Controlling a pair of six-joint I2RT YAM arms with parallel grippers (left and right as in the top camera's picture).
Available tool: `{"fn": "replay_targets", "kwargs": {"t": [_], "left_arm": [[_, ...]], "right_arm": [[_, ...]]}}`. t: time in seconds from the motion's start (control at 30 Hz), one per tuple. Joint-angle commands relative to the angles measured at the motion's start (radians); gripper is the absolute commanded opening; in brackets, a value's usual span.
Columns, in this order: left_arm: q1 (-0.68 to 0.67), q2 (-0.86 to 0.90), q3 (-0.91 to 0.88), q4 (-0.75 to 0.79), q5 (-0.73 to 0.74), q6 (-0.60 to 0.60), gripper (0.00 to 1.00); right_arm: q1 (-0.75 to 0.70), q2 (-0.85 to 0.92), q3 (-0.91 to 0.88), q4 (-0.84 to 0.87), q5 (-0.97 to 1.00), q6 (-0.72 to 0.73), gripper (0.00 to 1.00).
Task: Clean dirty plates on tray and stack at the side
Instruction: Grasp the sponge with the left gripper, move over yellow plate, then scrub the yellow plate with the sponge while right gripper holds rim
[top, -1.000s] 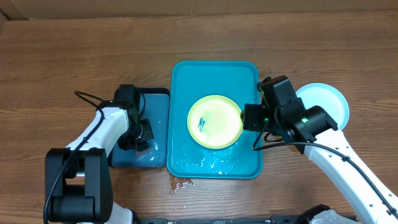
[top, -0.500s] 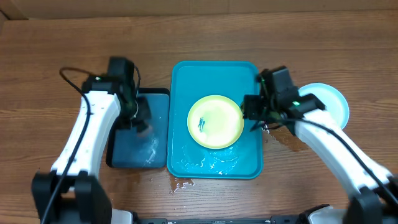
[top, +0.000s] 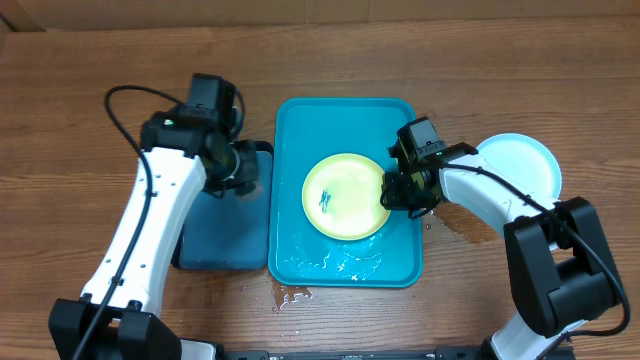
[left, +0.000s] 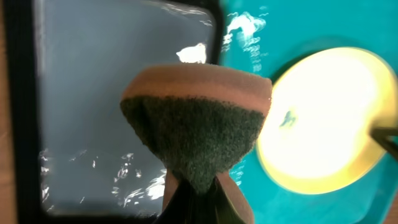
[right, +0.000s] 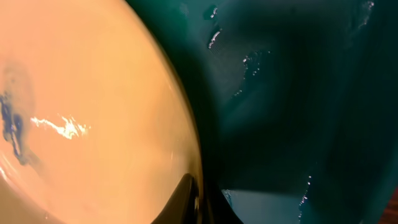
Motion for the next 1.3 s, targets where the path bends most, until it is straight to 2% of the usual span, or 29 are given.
{"fn": "replay_targets", "kwargs": {"t": [0.0,0.2,0.4,0.57,0.73,0.87,0.9,0.97,1.13,1.27], "left_arm": [[-0.071,0.018,0.009,0.058,0.060,0.014,0.04],[-0.232,0.117,-0.024,0.278,0.103,-0.031,0.04],[-0.357,0.333,-0.024,0.431,0.156,-0.132,0.04],[-0.338,0.452,-0.024,0.374,0.074,-0.268,0.04],[-0.251,0.485,-0.022,0.313,0.012,-0.262,0.04],[-0.208,0.485,-0.019,0.216,-0.189,-0.209,0.04],[-0.207,0.485,-0.019,0.211,-0.188,-0.186,0.04],[-0.208,0.485,-0.018,0.216,-0.145,-0.182,0.04],[-0.243,0.488,-0.019,0.325,0.215,-0.136,0.04],[-0.310,0.515,-0.019,0.421,0.375,-0.135,0.04]], "right_arm": [[0.003,0.010,-0.005,-0.011,0.016,0.060,0.04],[0.004,0.010,-0.014,-0.011,0.023,0.084,0.04],[0.004,0.010,-0.014,-0.012,0.022,0.084,0.04],[0.004,0.010,-0.014,-0.016,0.022,0.084,0.04],[0.004,0.010,-0.014,-0.019,0.022,0.084,0.04],[0.004,0.010,-0.014,-0.019,0.022,0.084,0.04],[0.004,0.010,-0.014,-0.019,0.022,0.084,0.04],[0.004,0.010,-0.014,-0.019,0.022,0.084,0.04],[0.004,0.010,-0.014,-0.019,0.022,0.084,0.04],[0.004,0.010,-0.014,-0.019,0.022,0.084,0.04]]}}
